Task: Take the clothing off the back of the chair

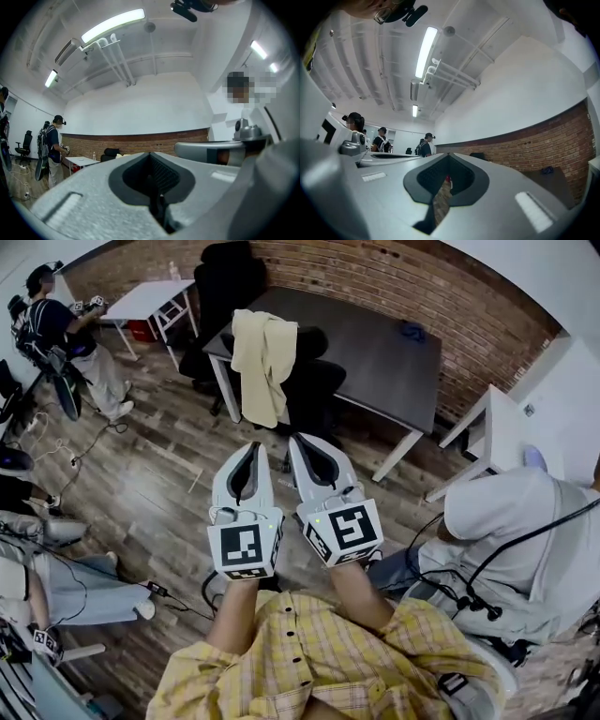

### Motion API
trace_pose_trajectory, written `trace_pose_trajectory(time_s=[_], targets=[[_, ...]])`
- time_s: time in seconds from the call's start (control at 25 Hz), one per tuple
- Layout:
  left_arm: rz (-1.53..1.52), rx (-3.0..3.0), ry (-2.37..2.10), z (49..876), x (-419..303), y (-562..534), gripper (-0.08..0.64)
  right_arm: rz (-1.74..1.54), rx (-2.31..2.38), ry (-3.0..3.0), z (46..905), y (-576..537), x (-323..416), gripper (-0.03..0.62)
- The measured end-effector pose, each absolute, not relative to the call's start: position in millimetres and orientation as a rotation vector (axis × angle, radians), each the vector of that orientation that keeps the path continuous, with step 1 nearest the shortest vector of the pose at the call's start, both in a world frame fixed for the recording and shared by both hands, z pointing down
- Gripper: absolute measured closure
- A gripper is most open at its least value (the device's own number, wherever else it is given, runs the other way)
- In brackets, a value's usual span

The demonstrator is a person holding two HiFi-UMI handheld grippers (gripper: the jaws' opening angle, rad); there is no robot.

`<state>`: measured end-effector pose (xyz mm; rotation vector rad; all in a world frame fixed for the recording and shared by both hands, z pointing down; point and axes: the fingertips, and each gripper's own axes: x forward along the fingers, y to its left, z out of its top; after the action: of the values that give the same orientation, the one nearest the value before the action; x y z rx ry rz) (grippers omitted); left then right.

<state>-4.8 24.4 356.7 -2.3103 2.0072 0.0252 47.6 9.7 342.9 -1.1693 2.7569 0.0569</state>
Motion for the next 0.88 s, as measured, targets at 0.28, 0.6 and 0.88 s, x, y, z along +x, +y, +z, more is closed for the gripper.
trace_pose_trajectory(time_s=[0.28,0.6,0.88], targets=[[0.016,-2.359,1.967,355.0,-43.3,-34.4,0.560,0.058,-1.231,2.745,340.4,-48.5,10.7,0.591],[0.038,-2.443,1.891,346.3,-88.6,-102.7,0.560,0.042,-1.348,2.705,337.1,-112.1,-29.1,0.591],[0.030,-2.495,1.807,348.4,-108.9,-140.0,0.560,0.049,-1.430,2.652,336.8,-149.7,-49.4,0.591]])
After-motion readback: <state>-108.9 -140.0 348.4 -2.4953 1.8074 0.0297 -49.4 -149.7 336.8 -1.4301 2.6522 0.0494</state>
